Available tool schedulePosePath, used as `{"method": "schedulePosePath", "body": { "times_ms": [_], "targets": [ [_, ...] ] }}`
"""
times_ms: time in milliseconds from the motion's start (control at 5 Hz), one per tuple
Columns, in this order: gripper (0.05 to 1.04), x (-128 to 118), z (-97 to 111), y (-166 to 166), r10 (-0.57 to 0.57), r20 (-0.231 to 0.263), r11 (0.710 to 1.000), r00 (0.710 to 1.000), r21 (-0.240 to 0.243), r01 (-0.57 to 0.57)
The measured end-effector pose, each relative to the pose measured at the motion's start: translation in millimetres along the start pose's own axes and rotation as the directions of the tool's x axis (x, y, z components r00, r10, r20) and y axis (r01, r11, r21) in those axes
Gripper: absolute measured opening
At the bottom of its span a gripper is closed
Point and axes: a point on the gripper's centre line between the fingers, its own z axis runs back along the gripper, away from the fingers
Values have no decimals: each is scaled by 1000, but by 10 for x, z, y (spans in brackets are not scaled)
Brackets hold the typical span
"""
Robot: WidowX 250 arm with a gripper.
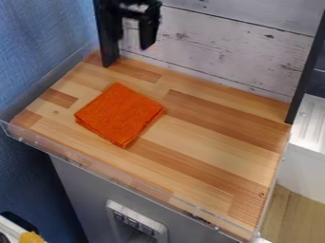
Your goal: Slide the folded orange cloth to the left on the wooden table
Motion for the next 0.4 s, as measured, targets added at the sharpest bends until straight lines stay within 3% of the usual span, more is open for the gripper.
{"method": "schedulePosePath", "body": {
  "times_ms": [400],
  "targets": [
    [996, 229, 69, -75, 12, 2, 1000, 1000, 1, -12]
  ]
}}
